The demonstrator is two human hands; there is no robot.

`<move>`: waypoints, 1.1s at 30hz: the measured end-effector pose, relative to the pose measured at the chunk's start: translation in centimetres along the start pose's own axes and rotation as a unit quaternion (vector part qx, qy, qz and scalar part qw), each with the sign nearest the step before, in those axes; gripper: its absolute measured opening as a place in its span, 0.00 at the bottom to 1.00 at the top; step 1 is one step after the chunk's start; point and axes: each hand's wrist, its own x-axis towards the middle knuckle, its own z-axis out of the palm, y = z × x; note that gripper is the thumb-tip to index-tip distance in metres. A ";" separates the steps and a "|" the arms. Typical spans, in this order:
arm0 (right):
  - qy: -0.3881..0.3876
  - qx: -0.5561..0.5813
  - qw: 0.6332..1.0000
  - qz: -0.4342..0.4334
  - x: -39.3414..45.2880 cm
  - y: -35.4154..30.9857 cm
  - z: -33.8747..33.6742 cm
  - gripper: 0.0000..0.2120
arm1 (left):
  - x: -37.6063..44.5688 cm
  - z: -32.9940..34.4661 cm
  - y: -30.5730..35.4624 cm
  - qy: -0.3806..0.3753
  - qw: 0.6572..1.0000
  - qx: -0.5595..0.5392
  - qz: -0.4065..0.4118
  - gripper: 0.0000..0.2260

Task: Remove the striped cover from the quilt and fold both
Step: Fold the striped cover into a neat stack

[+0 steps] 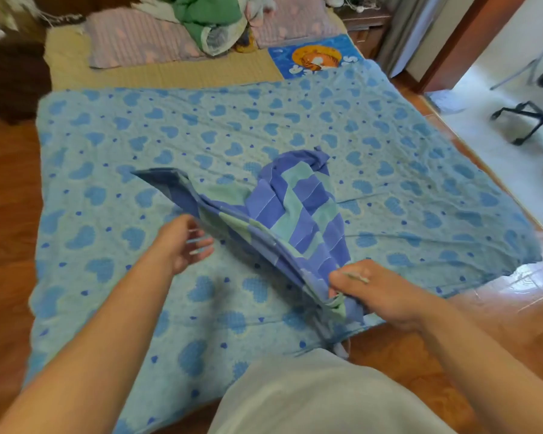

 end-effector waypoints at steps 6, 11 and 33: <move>-0.044 -0.233 0.968 -0.078 4.9 -2.1 11.0 0.17 | -7.2 4.2 -12.4 -0.258 0.946 0.021 -0.194 0.20; -0.103 -0.080 0.986 -0.099 4.5 -1.3 10.5 0.08 | -9.2 1.8 -14.1 -0.036 0.991 -0.076 -0.106 0.09; -0.090 0.482 0.870 -0.055 3.3 -6.7 7.5 0.29 | -14.9 5.4 -12.9 -0.043 0.905 0.190 0.379 0.06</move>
